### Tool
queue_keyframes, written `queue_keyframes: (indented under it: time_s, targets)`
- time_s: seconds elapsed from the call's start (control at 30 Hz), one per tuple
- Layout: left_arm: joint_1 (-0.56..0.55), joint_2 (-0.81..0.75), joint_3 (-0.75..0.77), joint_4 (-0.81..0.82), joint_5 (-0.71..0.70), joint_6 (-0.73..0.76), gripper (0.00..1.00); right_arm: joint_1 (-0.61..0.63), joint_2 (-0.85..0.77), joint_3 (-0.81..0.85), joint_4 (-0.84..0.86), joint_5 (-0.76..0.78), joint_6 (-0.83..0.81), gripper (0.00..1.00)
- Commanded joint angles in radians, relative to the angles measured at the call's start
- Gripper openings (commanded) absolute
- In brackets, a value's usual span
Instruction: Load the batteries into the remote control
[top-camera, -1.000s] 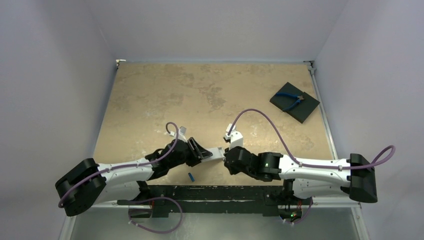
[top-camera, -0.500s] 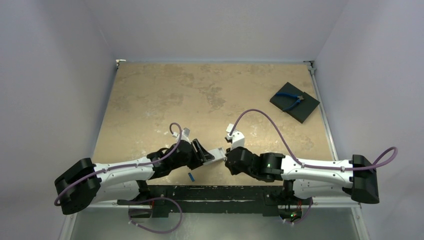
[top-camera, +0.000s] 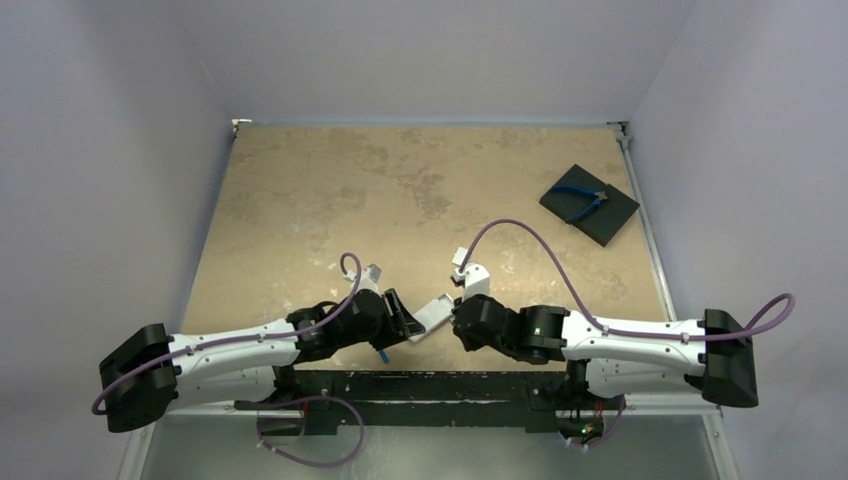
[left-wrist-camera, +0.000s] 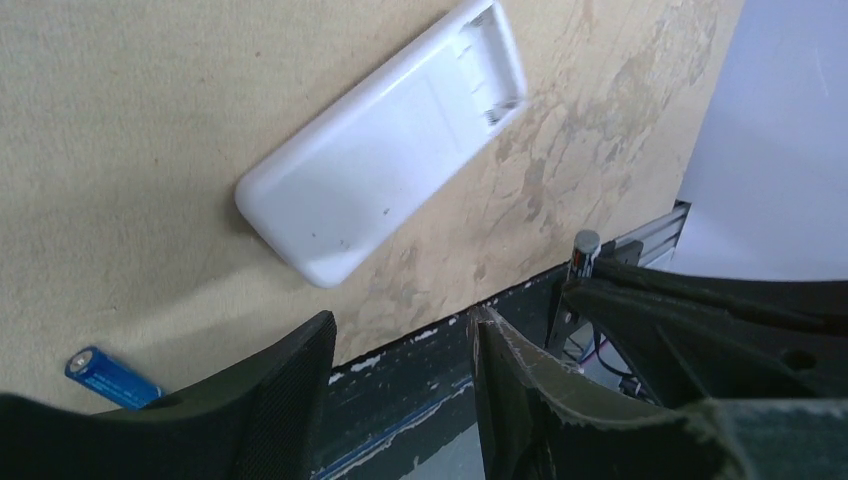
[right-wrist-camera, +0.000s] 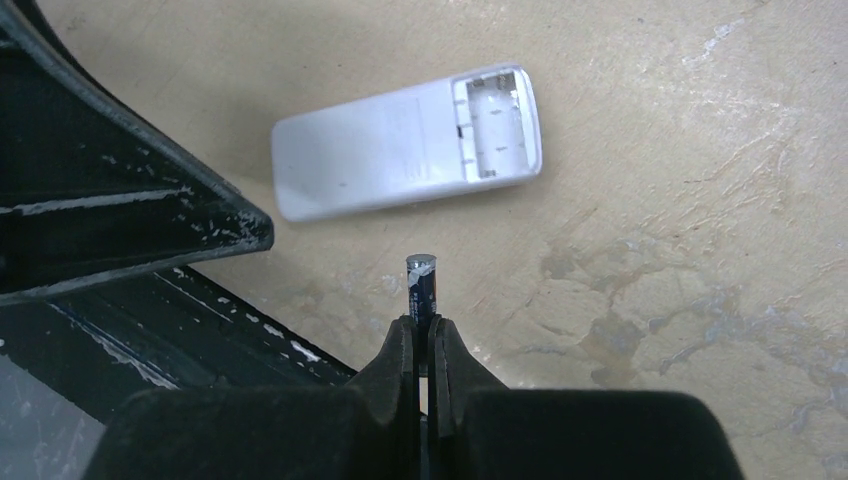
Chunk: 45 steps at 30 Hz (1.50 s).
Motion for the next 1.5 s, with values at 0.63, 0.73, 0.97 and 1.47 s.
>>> queue_keyframes:
  time_s: [0.63,0.73,0.97,1.47]
  targets:
    - [-0.064,-0.068,0.201,-0.260,-0.178,0.225,0.49,-0.075,0.100,0.151,-0.048,0.002,-0.177,0.00]
    - [-0.030,-0.058,0.231,-0.276,-0.185,0.273,0.50,-0.116,0.105,0.165,-0.040,-0.027,-0.228,0.00]
    - [0.148,-0.039,0.233,-0.225,-0.060,0.387,0.49,-0.204,0.116,0.200,-0.017,-0.110,-0.360,0.00]
    - [0.351,0.135,0.274,-0.097,0.108,0.511,0.45,-0.293,0.280,0.296,-0.042,-0.215,-0.513,0.00]
